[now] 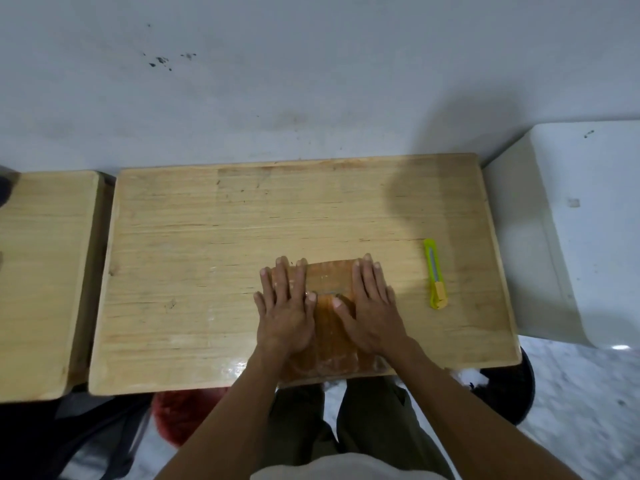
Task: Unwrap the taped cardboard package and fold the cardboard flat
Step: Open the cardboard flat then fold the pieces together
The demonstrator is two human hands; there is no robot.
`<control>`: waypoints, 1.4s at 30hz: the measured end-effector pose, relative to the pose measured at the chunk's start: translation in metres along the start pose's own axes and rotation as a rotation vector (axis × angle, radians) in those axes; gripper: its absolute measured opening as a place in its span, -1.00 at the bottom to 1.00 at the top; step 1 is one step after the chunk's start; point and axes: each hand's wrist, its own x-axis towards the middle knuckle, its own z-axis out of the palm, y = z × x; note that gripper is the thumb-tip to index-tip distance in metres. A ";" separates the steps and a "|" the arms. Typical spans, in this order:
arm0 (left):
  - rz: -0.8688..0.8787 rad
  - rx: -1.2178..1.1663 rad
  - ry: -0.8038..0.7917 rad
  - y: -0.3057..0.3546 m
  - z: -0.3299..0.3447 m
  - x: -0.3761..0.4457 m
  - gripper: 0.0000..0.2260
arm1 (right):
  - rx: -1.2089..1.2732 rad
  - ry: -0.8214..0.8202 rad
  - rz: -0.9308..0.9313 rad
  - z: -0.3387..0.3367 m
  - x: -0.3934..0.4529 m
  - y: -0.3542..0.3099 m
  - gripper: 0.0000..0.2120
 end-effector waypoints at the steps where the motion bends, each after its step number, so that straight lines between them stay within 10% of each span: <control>1: 0.006 0.018 0.009 -0.001 0.002 -0.001 -0.45 | -0.010 0.009 0.005 0.003 0.000 0.001 -0.22; 42: 0.169 0.244 0.423 -0.014 0.024 0.046 -0.40 | -0.249 0.350 0.080 0.032 0.044 -0.010 -0.29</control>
